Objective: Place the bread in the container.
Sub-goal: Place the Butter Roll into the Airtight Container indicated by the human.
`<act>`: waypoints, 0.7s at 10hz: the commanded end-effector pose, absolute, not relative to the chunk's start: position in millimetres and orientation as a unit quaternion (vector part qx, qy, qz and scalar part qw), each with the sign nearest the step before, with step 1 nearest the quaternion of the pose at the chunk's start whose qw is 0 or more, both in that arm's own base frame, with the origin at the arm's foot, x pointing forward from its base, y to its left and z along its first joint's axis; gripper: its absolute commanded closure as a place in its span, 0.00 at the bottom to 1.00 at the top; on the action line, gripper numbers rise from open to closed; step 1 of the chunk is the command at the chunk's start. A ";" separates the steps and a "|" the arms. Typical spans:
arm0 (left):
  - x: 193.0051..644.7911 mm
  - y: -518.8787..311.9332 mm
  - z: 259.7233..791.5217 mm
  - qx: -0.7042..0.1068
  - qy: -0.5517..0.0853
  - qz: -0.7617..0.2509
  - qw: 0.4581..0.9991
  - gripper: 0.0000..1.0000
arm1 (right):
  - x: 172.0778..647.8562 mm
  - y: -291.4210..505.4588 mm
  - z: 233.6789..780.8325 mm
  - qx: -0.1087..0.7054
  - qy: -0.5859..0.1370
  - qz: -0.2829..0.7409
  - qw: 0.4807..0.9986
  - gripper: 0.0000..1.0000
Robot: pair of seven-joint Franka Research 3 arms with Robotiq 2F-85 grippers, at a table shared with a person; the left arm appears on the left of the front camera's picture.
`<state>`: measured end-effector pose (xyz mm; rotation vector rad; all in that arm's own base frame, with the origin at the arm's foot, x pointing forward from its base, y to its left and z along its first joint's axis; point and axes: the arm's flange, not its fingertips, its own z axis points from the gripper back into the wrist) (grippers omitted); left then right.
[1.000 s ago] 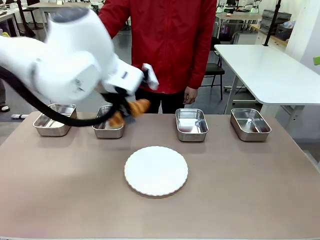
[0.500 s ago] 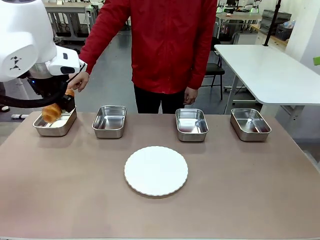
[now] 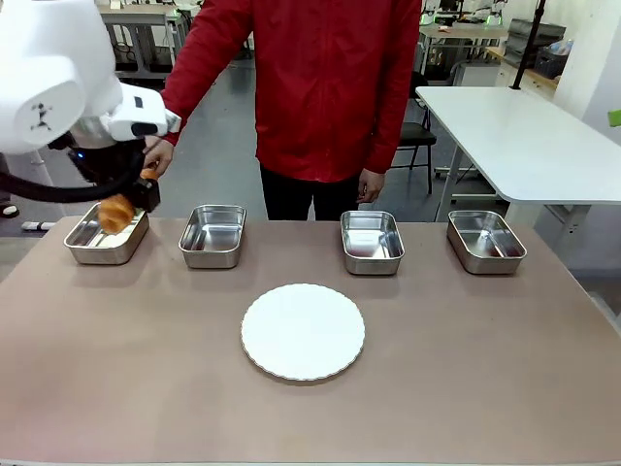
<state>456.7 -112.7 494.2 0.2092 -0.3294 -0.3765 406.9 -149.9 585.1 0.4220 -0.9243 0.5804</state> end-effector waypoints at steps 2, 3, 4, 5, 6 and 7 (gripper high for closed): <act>552.4 -68.9 488.7 0.059 -0.109 -0.030 0.992 0.51 | 406.5 -149.8 585.8 0.199 -0.438 0.273 0.833 0.00; 569.2 -53.6 476.6 0.079 -0.103 0.006 0.992 0.51 | 406.5 -149.8 585.8 0.199 -0.438 0.273 0.833 0.00; 581.8 -39.4 465.9 0.081 -0.092 0.010 0.992 0.51 | 406.5 -149.8 585.8 0.199 -0.438 0.273 0.833 0.00; 591.8 -26.8 455.2 0.083 -0.085 0.010 0.993 0.51 | 406.5 -149.8 585.8 0.199 -0.438 0.273 0.833 0.00; 598.9 -11.3 441.7 0.082 -0.084 0.008 0.993 0.51 | 406.5 -149.8 585.8 0.199 -0.438 0.273 0.833 0.00; 603.5 -0.2 432.1 0.069 -0.082 -0.006 0.994 0.51 | 406.5 -149.8 585.8 0.199 -0.438 0.273 0.833 0.00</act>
